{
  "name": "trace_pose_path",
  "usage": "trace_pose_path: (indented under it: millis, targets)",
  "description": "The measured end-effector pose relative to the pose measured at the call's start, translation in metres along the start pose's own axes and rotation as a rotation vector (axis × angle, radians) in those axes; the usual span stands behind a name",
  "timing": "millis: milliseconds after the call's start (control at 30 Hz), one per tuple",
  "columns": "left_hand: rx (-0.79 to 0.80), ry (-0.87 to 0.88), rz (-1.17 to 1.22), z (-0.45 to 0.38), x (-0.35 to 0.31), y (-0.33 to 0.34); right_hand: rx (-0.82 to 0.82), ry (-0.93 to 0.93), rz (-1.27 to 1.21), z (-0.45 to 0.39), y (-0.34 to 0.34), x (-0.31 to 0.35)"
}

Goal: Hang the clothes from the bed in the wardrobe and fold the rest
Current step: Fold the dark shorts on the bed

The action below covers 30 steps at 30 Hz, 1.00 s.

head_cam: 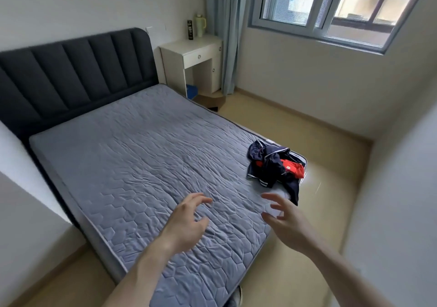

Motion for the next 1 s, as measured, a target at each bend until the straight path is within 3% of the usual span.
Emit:
trace_pose_path:
  millis: [333, 533, 1000]
  targets:
    - [0.040, -0.052, 0.022, -0.200, -0.027, 0.012, 0.036, 0.021, 0.022, -0.200, -0.077, -0.006]
    - [0.057, -0.059, -0.036, -0.295, -0.058, 0.012, 0.045, 0.067, 0.022, -0.278, -0.125, -0.026]
    - [0.043, -0.369, 0.034, -0.509, -0.115, 0.121, 0.318, 0.194, 0.232, -0.549, -0.221, -0.183]
Point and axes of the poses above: each hand's wrist, its own z-axis away from the middle knuckle, its own y-axis out of the palm, x = y × z, the point moved 1 cm from there along -z, towards the middle knuckle, and after that the axes turned 13 degrees about -z, right-handed, at the moved point
